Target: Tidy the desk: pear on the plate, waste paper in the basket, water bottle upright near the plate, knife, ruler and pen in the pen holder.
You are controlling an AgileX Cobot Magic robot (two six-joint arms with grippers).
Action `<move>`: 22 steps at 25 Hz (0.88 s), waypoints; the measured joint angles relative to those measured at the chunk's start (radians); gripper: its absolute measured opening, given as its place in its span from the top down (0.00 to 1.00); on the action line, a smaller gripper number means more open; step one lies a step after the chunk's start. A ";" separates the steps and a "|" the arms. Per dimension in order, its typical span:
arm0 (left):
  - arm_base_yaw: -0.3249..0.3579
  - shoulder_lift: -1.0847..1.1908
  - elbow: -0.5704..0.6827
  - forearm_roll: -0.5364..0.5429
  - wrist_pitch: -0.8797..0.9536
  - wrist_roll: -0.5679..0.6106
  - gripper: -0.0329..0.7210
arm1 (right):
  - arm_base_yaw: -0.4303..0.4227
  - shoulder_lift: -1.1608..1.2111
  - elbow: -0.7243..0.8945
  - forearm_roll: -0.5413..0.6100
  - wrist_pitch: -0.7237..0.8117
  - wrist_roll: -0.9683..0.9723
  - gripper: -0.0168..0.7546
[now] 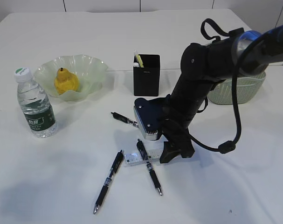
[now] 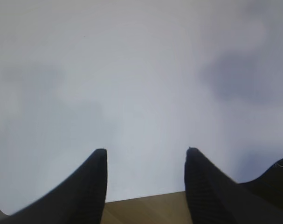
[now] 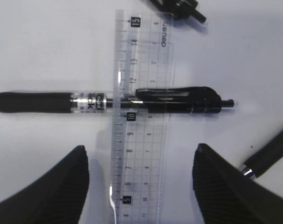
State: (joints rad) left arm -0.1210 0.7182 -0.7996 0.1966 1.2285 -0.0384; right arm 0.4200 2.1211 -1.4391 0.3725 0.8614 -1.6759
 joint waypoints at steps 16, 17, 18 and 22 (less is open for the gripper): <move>0.000 0.000 0.000 0.000 0.000 0.000 0.47 | 0.000 0.027 0.000 0.017 0.000 -0.002 0.27; 0.000 0.000 0.000 0.000 0.000 0.000 0.47 | 0.000 0.029 0.000 0.020 0.000 -0.002 0.27; 0.000 0.000 0.000 0.000 0.000 0.000 0.47 | 0.000 0.033 0.000 0.024 0.000 -0.004 0.27; 0.000 0.000 0.000 -0.002 0.000 0.000 0.47 | 0.000 0.037 0.000 0.032 0.002 -0.004 0.27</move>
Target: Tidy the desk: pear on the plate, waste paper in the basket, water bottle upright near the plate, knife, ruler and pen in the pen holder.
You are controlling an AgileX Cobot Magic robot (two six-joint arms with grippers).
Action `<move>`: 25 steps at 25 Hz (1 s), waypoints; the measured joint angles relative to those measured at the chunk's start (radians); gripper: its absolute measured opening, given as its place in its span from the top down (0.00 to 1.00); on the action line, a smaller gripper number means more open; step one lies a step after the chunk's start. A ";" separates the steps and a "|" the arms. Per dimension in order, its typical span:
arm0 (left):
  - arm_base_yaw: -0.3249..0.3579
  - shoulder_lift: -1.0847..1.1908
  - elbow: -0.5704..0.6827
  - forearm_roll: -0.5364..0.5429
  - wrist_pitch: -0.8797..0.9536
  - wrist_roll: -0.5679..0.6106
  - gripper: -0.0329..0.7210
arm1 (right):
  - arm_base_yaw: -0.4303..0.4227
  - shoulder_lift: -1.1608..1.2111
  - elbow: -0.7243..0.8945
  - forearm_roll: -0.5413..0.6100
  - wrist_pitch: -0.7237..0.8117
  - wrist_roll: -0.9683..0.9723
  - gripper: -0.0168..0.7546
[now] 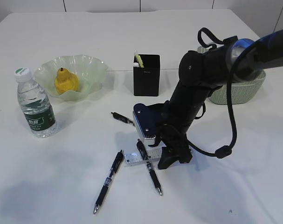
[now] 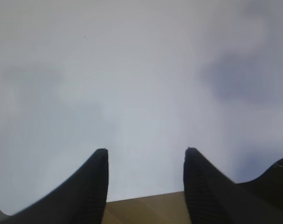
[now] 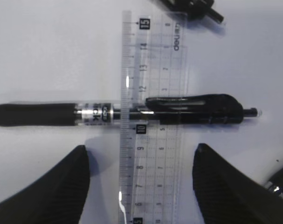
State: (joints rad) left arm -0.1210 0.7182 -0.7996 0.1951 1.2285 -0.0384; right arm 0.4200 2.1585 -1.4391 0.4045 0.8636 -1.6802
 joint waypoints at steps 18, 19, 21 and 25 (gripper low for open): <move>0.000 0.000 0.000 0.000 0.000 0.000 0.48 | 0.000 0.002 0.000 0.084 0.000 0.017 0.27; 0.000 0.000 0.000 0.000 0.000 0.000 0.48 | 0.000 0.002 0.000 0.084 0.000 0.017 0.27; 0.000 0.000 0.000 0.000 0.000 0.000 0.48 | 0.000 0.002 0.000 0.084 0.000 0.017 0.27; 0.000 0.000 0.000 0.000 0.000 0.000 0.48 | 0.000 0.002 0.000 0.084 0.000 0.019 0.27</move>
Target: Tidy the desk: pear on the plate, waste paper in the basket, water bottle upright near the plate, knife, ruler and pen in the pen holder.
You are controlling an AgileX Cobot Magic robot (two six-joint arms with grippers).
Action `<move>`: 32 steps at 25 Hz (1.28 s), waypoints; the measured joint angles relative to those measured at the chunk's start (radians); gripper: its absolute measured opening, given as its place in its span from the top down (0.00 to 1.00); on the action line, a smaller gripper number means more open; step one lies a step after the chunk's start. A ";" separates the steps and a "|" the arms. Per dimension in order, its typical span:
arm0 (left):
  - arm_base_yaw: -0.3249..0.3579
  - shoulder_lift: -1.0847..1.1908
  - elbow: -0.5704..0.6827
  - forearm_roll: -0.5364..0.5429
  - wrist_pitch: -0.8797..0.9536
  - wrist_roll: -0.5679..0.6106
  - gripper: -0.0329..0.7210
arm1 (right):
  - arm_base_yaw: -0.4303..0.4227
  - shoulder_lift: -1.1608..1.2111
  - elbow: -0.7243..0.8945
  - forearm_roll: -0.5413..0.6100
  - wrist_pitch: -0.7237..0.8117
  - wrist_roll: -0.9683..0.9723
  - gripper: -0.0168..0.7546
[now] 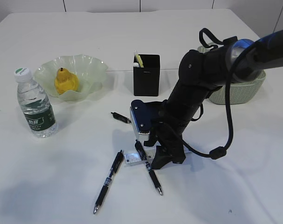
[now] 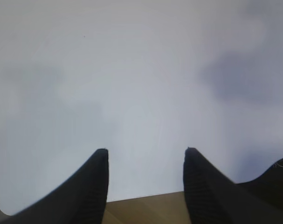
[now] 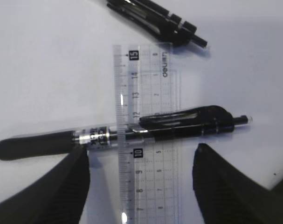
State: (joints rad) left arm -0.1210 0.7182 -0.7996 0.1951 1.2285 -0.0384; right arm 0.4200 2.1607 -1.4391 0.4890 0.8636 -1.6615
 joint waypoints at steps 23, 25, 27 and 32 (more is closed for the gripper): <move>0.000 0.000 0.000 0.000 0.000 0.000 0.48 | 0.000 0.000 0.000 0.002 0.004 0.000 0.27; 0.000 0.000 0.000 0.000 0.000 0.000 0.48 | 0.000 0.000 0.000 0.002 0.005 0.000 0.27; 0.000 0.000 0.000 0.000 0.000 0.000 0.48 | 0.000 0.000 0.000 0.002 0.006 0.000 0.27; 0.000 0.000 0.000 0.000 -0.002 0.000 0.48 | 0.000 0.006 0.000 -0.002 0.007 0.000 0.27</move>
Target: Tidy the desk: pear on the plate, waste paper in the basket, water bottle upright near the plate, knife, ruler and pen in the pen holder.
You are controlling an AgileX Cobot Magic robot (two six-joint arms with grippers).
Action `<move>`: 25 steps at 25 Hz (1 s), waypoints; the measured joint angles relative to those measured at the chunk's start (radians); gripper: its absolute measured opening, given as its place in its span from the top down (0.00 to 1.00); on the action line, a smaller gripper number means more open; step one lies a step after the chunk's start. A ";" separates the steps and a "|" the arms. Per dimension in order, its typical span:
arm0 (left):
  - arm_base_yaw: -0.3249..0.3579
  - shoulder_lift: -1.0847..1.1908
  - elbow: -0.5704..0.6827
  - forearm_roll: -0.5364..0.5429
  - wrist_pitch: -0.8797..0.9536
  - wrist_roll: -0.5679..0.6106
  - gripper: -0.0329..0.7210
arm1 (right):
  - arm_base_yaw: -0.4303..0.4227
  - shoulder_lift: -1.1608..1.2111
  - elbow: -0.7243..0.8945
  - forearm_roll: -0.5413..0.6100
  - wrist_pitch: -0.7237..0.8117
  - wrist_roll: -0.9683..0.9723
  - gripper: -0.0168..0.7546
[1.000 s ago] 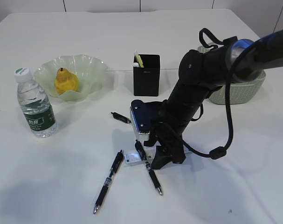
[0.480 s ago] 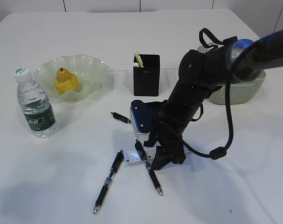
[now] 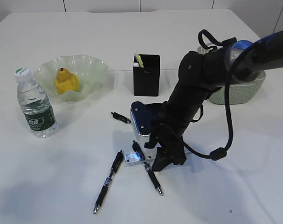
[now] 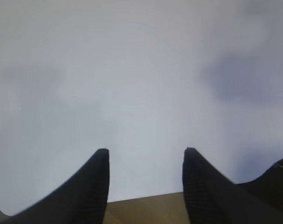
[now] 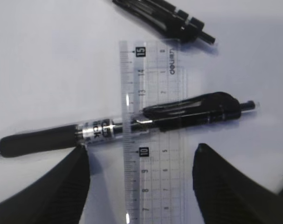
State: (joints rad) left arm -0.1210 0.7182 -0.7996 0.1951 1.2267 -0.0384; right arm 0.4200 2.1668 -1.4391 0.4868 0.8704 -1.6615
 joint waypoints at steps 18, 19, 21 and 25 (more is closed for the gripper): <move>0.000 0.000 0.000 0.000 -0.022 0.000 0.50 | 0.000 0.004 -0.002 -0.028 0.000 0.000 0.27; 0.000 0.000 0.000 0.000 -0.022 0.000 0.50 | 0.000 0.004 -0.002 -0.028 0.000 0.000 0.27; 0.000 0.000 0.000 0.000 -0.022 0.000 0.50 | 0.000 0.004 -0.002 -0.028 0.000 0.000 0.27; 0.000 0.000 0.000 0.000 -0.022 0.000 0.50 | 0.000 0.004 -0.002 -0.028 0.000 0.000 0.27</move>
State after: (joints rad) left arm -0.1210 0.7182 -0.7996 0.1951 1.2050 -0.0384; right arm 0.4200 2.1707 -1.4412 0.4591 0.8704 -1.6615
